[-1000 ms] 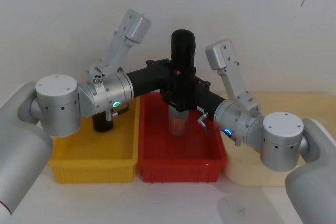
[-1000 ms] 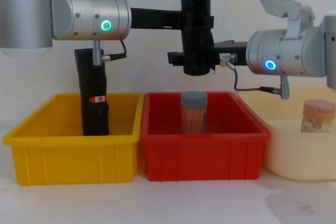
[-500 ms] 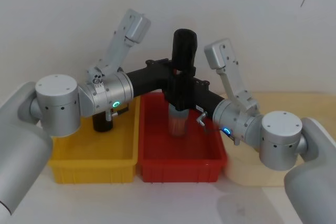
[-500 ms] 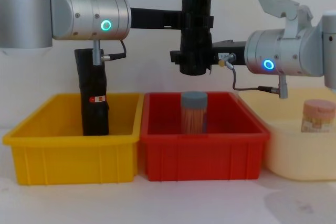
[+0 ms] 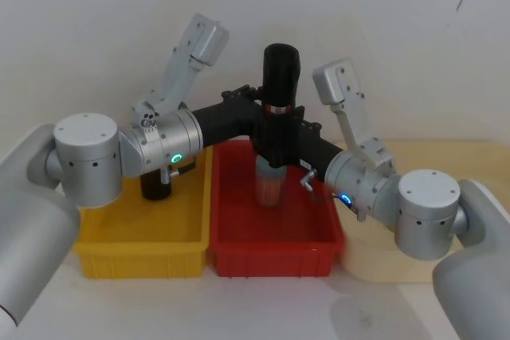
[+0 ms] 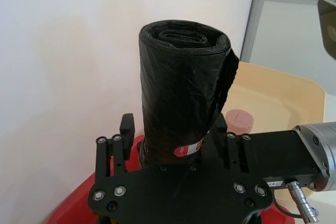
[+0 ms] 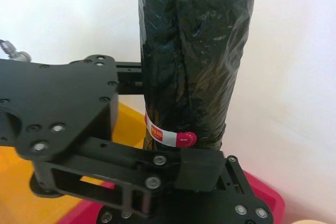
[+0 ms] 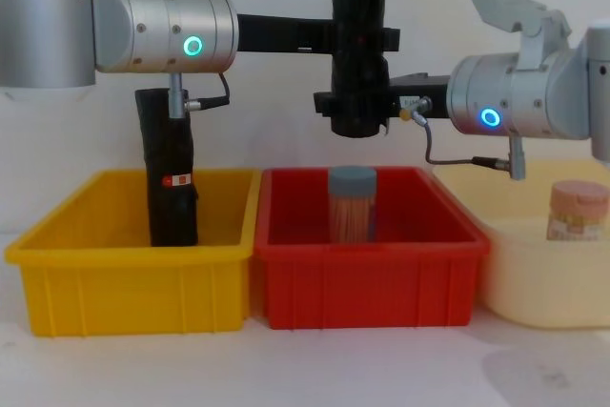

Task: Pick up the garbage bag with the one hand and transfer it to the other hand.

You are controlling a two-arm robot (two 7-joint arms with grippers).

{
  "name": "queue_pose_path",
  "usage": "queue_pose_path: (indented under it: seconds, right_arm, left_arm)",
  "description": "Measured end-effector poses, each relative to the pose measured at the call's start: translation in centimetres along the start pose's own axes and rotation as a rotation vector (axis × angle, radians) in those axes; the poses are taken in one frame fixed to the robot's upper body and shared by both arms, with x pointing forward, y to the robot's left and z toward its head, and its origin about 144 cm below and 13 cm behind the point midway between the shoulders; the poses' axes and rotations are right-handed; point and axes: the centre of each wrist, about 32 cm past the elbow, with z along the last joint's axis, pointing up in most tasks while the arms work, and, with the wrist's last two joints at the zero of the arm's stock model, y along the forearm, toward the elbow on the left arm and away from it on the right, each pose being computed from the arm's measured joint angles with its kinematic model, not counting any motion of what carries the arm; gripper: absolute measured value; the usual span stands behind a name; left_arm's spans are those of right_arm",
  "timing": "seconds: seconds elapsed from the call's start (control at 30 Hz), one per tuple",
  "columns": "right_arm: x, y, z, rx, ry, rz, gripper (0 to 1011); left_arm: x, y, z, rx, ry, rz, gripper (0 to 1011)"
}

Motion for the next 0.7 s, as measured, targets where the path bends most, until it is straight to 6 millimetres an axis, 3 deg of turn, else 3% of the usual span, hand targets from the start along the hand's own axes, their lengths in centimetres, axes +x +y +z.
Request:
queue_pose_path:
  seconds: [0.2, 0.7]
  right_arm:
    - [0.2, -0.3, -0.2, -0.012, 0.009, -0.036, 528]
    - [2.3, -1.8, -1.6, -0.069, 0.032, -0.181, 528]
  left_arm:
    - [0.0, 0.0, 0.0, 0.000, 0.000, 0.000, 1001]
    - [0.0, 0.0, 0.0, 0.000, 0.000, 0.000, 1002]
